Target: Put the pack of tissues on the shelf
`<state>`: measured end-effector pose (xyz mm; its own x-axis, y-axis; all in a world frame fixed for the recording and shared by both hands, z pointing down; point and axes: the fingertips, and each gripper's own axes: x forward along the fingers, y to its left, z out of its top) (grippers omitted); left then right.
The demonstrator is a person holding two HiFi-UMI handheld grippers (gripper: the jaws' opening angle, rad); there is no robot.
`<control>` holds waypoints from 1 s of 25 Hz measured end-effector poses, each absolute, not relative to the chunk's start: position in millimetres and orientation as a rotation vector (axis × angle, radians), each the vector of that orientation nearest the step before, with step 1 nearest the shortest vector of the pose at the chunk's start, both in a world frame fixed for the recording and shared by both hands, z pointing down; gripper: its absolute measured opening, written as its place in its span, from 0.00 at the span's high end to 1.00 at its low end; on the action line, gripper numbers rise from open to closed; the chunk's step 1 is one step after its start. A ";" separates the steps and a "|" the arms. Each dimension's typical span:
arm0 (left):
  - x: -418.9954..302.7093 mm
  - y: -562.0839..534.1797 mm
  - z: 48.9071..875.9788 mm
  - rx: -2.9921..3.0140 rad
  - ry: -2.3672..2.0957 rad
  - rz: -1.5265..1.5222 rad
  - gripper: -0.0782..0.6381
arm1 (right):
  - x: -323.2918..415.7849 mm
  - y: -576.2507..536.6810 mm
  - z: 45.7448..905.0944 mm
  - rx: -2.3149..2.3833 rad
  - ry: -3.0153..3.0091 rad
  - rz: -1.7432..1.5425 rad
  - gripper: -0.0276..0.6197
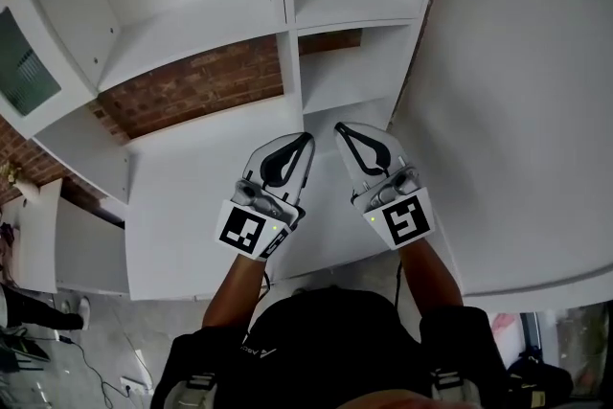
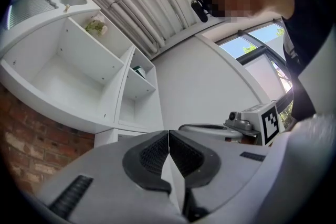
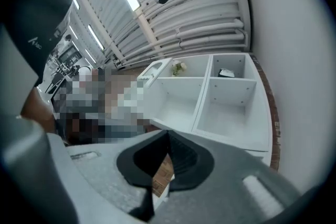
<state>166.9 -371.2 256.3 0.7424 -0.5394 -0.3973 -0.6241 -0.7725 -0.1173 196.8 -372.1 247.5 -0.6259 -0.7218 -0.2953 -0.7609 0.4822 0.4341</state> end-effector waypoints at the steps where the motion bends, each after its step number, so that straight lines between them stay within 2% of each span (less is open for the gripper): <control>1: 166.5 -371.0 262.5 -2.710 0.924 0.503 0.89 | 196.1 -371.4 258.7 -1.334 2.655 0.810 0.95; 10: 165.2 -355.9 303.1 -2.735 0.934 0.477 0.89 | 198.1 -367.9 328.2 -1.426 2.647 0.550 0.95; 14: 165.7 -356.3 328.6 -2.781 0.948 0.373 0.89 | 197.8 -366.5 349.1 -1.429 2.673 0.477 0.96; 25: 166.5 -359.6 338.7 -2.801 0.971 0.354 0.89 | 198.7 -361.8 349.9 -1.409 2.682 0.514 0.96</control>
